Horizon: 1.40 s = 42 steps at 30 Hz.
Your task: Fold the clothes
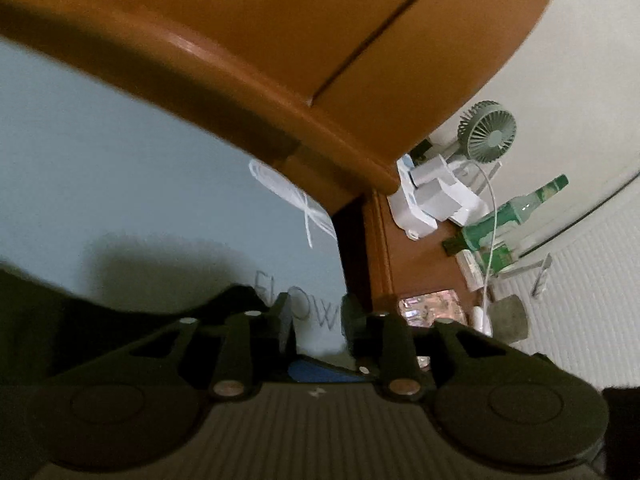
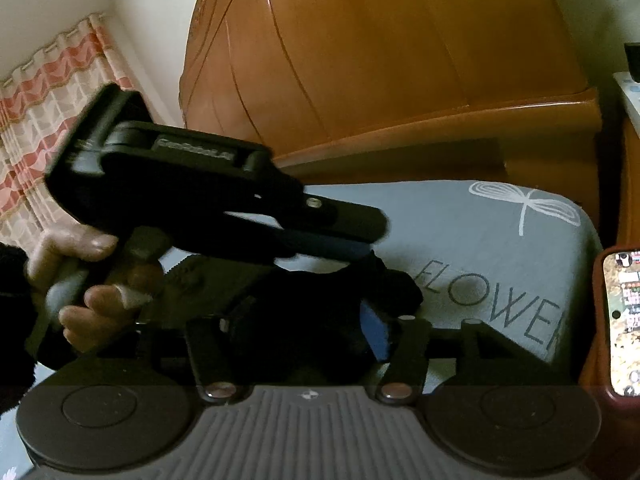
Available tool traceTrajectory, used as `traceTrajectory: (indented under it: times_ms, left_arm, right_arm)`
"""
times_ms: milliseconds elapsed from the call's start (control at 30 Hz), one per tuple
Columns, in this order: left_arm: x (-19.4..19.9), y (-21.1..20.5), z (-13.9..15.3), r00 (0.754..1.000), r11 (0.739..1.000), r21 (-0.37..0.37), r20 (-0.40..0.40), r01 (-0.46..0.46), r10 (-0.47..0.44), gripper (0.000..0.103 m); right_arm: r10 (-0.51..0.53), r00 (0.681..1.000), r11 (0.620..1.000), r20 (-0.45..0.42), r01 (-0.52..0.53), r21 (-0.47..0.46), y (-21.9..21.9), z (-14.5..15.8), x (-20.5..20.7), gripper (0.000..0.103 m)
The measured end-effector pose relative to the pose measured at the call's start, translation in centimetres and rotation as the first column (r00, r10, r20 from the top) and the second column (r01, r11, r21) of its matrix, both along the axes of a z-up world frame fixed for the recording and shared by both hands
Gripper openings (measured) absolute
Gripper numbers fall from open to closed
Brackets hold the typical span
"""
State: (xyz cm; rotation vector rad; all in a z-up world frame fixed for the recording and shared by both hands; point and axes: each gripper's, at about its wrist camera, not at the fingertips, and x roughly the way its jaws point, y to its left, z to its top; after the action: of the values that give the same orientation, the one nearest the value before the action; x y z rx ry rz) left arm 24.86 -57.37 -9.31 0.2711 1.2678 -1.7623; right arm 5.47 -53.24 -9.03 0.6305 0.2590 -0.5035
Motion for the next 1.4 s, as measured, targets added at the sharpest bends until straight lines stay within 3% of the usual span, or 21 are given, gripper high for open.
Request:
traceTrajectory:
  times_ms: [100,233,333,467,600,767,900,1100,1300,1400]
  left_arm:
    - [0.6,-1.1,-1.2,0.995,0.996,0.053,0.067,-0.076,0.073,0.028]
    - [2.3,-1.1,0.5,0.980,0.980,-0.035,0.043,-0.193,0.195,0.029]
    - [2.0,-0.1,2.4,0.987,0.984,-0.087,0.017,-0.156,0.158,0.040]
    - [0.5,0.8,3.4,0.992,0.993,-0.073,0.077,-0.094,0.100,0.048]
    - [0.5,2.0,3.7,0.985,0.990,-0.051,0.105,-0.131,0.136,0.049]
    - [1.5,5.0,6.2,0.955,0.972,-0.037,0.177,-0.234,0.237,0.055]
    - [1.6,8.1,8.1,0.908,0.938,-0.026,0.242,-0.345,0.341,0.056]
    - [1.1,14.6,9.6,0.841,0.883,-0.023,0.293,-0.470,0.455,0.064]
    - [1.6,19.7,7.1,0.791,0.801,0.015,0.169,-0.599,0.588,0.066]
    - [1.3,19.9,4.9,0.777,0.778,0.063,0.150,-0.625,0.612,0.066]
  right_arm:
    - [-0.009,1.000,1.000,-0.001,0.009,0.003,-0.1,0.0,0.0,0.069]
    - [-0.021,1.000,1.000,0.003,0.021,0.010,-0.3,-0.1,-0.3,0.075]
    - [-0.029,1.000,1.000,0.000,0.029,0.008,-0.4,-0.1,-0.3,0.080]
    - [-0.037,0.999,0.999,0.001,0.037,0.013,-0.4,0.0,-0.3,0.083]
    - [-0.043,0.999,0.999,0.023,0.043,0.013,-0.3,0.3,-0.4,0.085]
    - [0.029,0.998,0.999,0.051,-0.030,0.018,-0.2,0.4,0.3,0.099]
    - [-0.004,0.998,0.996,-0.057,0.009,0.093,-0.8,-0.5,1.5,0.101]
    - [-0.027,1.000,0.991,0.004,0.026,0.128,0.3,0.8,-0.1,0.103]
    - [0.022,1.000,0.993,-0.010,-0.021,0.116,2.1,2.0,-0.7,0.103]
    - [0.040,0.999,0.993,-0.022,-0.037,0.109,2.9,2.4,-0.8,0.103]
